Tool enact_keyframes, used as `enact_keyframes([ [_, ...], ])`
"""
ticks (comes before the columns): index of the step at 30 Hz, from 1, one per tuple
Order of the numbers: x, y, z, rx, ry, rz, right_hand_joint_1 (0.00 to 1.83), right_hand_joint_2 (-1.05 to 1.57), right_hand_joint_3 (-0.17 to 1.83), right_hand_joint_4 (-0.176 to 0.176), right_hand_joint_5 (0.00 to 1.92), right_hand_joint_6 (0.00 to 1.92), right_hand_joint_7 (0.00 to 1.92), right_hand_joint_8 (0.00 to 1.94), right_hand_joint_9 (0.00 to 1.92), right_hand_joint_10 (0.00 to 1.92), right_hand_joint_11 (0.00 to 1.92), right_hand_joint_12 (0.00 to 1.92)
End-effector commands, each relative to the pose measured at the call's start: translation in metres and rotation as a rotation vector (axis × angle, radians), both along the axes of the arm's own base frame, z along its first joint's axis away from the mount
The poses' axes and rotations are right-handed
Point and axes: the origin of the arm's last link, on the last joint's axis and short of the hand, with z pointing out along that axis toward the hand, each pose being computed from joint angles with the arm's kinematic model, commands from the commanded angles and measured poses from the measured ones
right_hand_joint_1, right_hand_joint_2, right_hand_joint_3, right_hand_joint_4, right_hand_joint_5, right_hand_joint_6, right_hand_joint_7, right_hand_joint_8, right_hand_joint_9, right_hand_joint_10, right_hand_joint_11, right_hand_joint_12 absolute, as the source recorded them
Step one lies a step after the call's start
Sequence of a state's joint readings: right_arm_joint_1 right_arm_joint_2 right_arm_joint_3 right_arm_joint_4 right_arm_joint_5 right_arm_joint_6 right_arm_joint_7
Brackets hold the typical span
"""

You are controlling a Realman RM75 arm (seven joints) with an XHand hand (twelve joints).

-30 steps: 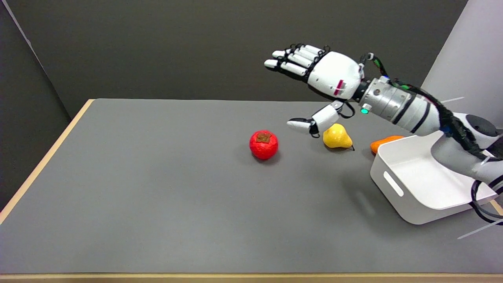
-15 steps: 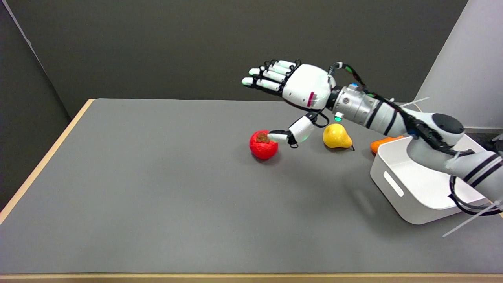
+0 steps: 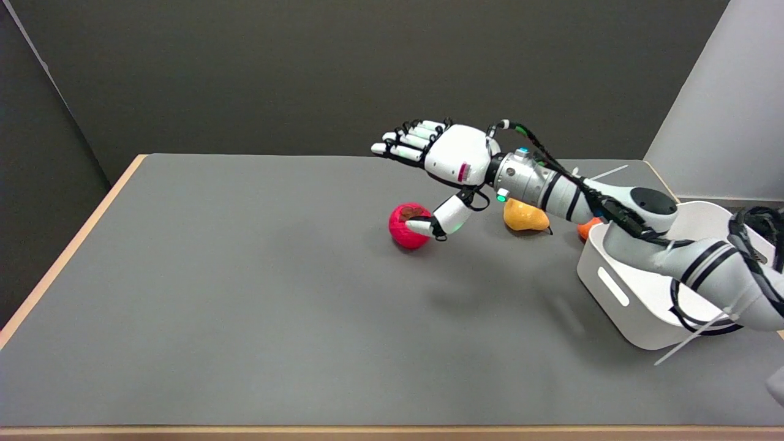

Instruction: Pick up tomato.

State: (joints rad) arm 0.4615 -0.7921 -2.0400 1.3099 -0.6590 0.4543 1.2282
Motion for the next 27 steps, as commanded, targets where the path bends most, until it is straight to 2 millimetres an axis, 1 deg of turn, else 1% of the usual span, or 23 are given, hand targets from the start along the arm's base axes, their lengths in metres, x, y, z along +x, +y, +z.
enact_keyframes([
  [1, -0.055, -0.018, -0.002, -0.075, -0.035, -0.143, 0.21, 0.47, 0.94, 0.069, 0.02, 0.16, 0.06, 0.21, 0.05, 0.55, 0.11, 1.08],
  [5, -0.058, -0.018, -0.003, -0.079, -0.046, -0.152, 0.21, 0.47, 0.94, 0.069, 0.02, 0.16, 0.06, 0.21, 0.05, 0.55, 0.12, 1.08],
  [10, -0.068, -0.020, -0.010, -0.077, -0.069, -0.178, 0.21, 0.46, 0.94, 0.071, 0.01, 0.18, 0.06, 0.23, 0.06, 0.54, 0.12, 1.10],
  [13, -0.071, -0.023, -0.013, -0.076, -0.070, -0.189, 0.26, 0.48, 0.92, 0.069, 0.00, 0.22, 0.07, 0.23, 0.07, 0.51, 0.10, 1.17],
  [15, -0.072, -0.025, -0.012, -0.083, -0.067, -0.191, 0.22, 0.45, 0.93, 0.072, 0.01, 0.18, 0.07, 0.24, 0.06, 0.54, 0.12, 1.12],
  [19, -0.072, -0.029, -0.012, -0.093, -0.071, -0.193, 0.23, 0.46, 0.93, 0.073, 0.03, 0.15, 0.08, 0.24, 0.07, 0.54, 0.12, 1.12],
  [23, -0.076, -0.035, -0.016, -0.097, -0.078, -0.207, 0.24, 0.46, 0.94, 0.073, 0.04, 0.16, 0.10, 0.26, 0.09, 0.55, 0.13, 1.14],
  [27, -0.080, -0.038, -0.017, -0.103, -0.074, -0.219, 0.29, 0.49, 0.93, 0.072, 0.02, 0.25, 0.11, 0.25, 0.11, 0.53, 0.12, 1.21],
])
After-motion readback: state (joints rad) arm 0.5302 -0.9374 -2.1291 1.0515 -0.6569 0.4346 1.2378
